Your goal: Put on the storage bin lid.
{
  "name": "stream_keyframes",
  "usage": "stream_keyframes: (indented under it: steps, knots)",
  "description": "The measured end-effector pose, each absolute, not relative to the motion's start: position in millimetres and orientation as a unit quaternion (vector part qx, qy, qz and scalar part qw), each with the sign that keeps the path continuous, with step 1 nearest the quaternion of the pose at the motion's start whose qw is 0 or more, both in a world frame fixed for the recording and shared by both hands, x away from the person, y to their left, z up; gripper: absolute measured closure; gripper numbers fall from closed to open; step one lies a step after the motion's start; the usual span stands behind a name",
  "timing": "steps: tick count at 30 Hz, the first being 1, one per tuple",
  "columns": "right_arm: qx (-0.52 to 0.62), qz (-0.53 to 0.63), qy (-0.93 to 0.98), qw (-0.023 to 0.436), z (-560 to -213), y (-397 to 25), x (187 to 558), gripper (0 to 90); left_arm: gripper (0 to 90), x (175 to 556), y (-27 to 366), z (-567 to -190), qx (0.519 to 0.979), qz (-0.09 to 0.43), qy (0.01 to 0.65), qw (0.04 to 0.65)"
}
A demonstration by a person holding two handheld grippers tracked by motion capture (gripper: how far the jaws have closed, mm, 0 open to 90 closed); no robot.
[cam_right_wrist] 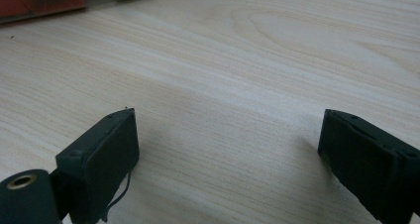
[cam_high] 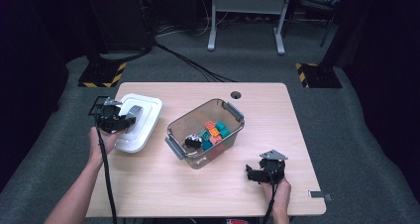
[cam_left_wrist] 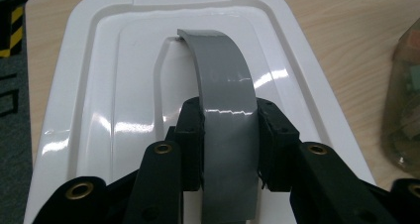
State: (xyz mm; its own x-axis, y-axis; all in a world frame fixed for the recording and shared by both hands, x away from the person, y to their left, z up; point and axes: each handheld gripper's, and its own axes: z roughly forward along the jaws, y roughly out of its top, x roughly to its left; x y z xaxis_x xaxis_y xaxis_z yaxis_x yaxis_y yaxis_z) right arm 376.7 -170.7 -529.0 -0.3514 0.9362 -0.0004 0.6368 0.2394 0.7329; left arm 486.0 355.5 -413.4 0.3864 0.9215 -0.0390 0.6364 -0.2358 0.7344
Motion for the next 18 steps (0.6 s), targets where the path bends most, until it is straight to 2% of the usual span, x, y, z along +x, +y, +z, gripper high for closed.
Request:
stream_keyframes:
  steps: [11, 18]
  knots:
    - [0.523, 0.328, 0.752, 0.229, -529, -171, 377, 8.1, 67.2, 488, 349, -370, 0.762, 0.213, 0.490, 0.366]
    - [0.525, 0.328, 0.751, 0.229, -529, -171, 377, 8.2, 67.2, 488, 330, -346, 0.771, 0.205, 0.465, 0.385]
